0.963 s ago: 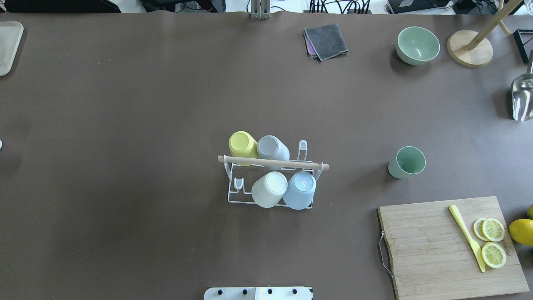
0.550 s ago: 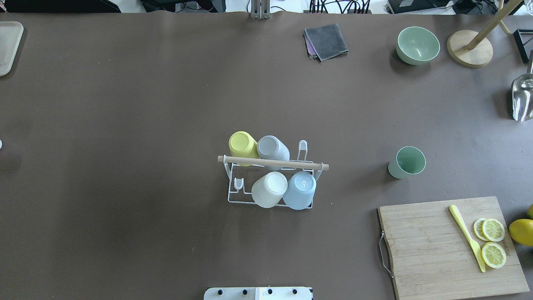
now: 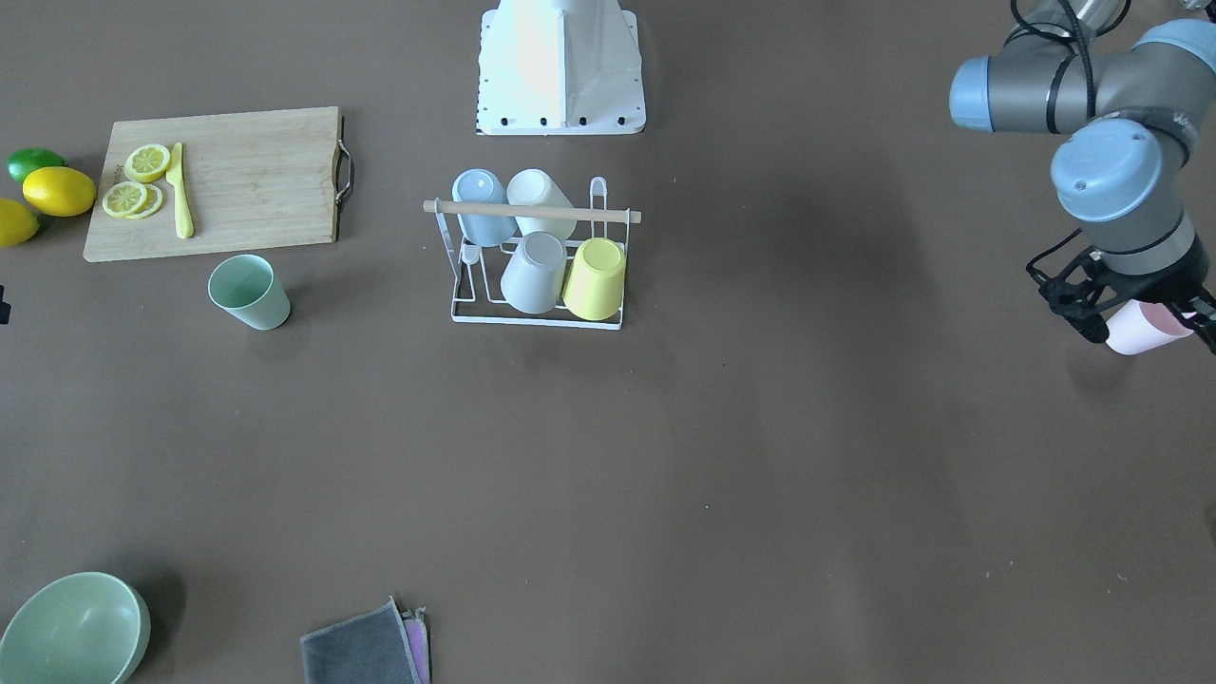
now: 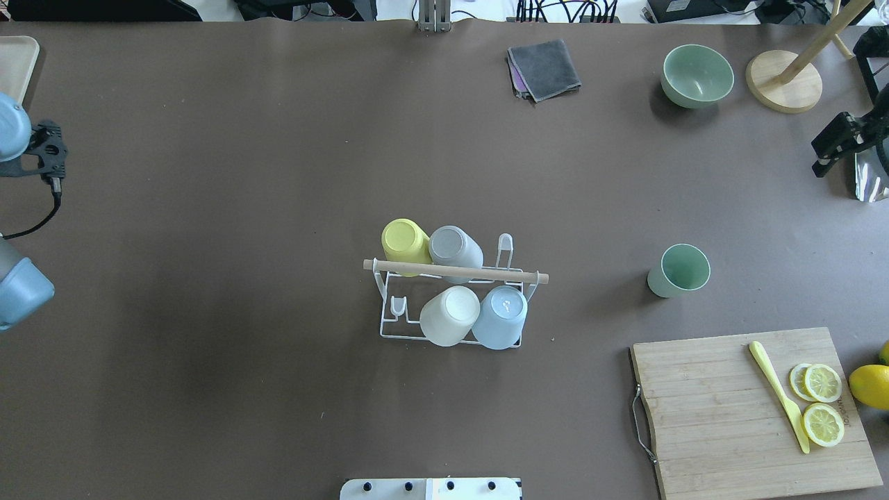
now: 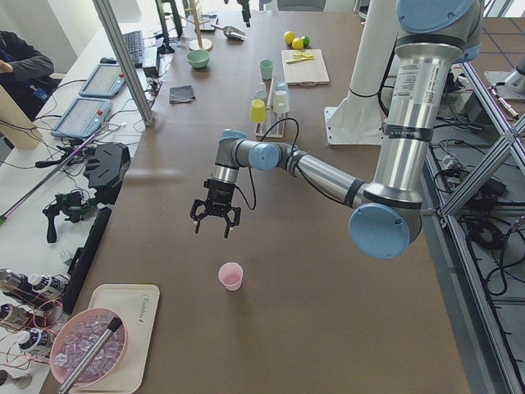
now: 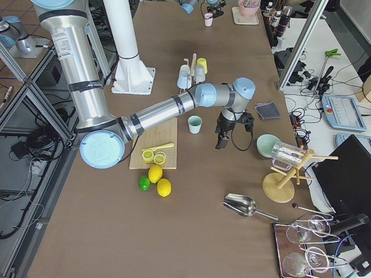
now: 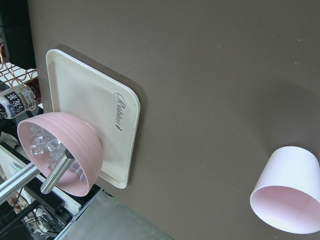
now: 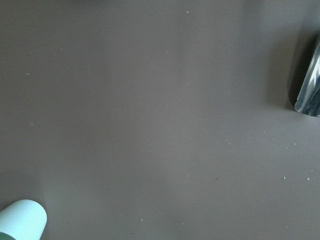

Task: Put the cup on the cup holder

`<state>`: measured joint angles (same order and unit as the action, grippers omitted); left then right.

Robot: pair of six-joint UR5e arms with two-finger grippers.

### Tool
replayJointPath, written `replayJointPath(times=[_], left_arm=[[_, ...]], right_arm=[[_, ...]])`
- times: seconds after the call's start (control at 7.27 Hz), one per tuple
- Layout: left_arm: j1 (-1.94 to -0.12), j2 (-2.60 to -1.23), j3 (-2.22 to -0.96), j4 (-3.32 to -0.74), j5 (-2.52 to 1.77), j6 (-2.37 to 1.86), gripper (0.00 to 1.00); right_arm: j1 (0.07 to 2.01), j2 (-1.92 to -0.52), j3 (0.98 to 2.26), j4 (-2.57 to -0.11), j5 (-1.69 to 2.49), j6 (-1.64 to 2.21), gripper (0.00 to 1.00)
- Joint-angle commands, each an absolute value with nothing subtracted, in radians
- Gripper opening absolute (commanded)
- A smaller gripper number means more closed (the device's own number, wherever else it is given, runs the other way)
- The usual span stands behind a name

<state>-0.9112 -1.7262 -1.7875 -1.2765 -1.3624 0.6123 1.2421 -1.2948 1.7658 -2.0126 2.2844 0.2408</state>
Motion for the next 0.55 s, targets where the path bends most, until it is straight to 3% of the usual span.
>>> replayJointPath(times=[0.0,0.41], left_arm=[[-0.821,-1.729,-1.784,-1.151,-1.348,0.652,0.99],[-0.752,-1.713,-1.715,-1.117,-1.304,0.814,0.98]], right_arm=[[1.137,-1.256,1.866,-2.125,2.254,0.241,1.00],[1.018,-1.187,1.935,-2.282,2.186,0.223,1.00]])
